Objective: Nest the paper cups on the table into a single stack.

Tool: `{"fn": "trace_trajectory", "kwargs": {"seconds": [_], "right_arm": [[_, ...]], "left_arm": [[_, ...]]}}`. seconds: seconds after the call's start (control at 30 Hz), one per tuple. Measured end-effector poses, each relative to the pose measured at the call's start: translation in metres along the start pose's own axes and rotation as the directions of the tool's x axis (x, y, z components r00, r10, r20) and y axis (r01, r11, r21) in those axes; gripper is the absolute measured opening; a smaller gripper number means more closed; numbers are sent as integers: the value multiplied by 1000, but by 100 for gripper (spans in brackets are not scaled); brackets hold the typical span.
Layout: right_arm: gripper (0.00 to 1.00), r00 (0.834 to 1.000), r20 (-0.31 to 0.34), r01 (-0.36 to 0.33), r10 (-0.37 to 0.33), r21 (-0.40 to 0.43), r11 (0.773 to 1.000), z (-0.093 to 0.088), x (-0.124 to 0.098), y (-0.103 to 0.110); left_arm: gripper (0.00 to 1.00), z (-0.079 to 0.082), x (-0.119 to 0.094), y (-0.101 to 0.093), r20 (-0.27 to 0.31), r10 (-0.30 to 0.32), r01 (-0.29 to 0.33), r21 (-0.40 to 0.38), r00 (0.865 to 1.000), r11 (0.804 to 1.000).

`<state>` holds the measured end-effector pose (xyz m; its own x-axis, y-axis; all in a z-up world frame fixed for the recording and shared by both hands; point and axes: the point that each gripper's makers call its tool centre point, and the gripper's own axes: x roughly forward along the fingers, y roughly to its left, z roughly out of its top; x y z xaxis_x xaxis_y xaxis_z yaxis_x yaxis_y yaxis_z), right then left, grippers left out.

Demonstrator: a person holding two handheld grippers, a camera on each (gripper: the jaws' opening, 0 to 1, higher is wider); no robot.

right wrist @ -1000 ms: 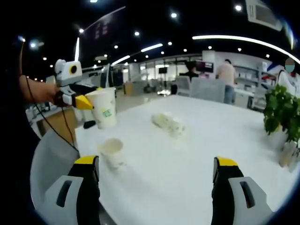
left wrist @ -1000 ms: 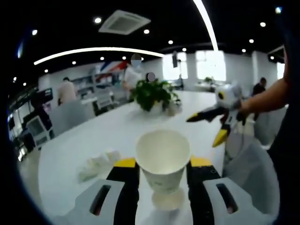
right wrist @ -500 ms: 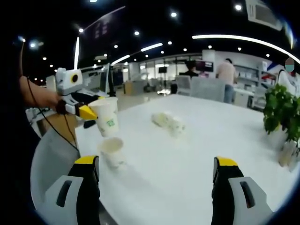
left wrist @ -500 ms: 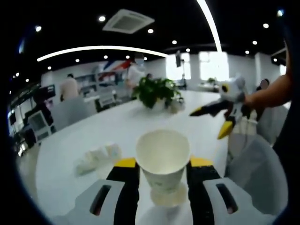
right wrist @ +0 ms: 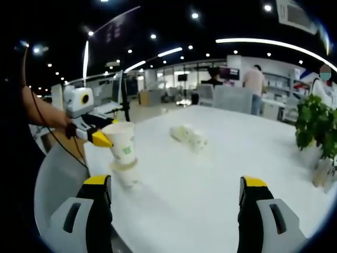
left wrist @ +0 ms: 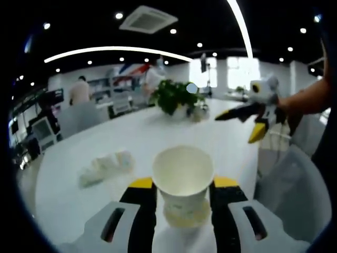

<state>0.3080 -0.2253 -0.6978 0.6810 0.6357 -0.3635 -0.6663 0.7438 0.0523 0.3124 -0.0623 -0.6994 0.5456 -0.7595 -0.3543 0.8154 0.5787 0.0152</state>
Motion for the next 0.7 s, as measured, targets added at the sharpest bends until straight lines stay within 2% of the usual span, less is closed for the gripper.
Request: {"fn": "trace_trajectory", "kwargs": {"seconds": [0.17, 0.7], "right_arm": [[100, 1000, -1, 1, -1, 4, 1000, -1, 1, -1], [100, 1000, -7, 14, -14, 19, 1000, -7, -2, 0]], "left_arm": [[37, -4, 3, -2, -11, -9, 9, -1, 1000, 1000], [38, -33, 13, -7, -70, -26, 25, -16, 997, 1000]]}}
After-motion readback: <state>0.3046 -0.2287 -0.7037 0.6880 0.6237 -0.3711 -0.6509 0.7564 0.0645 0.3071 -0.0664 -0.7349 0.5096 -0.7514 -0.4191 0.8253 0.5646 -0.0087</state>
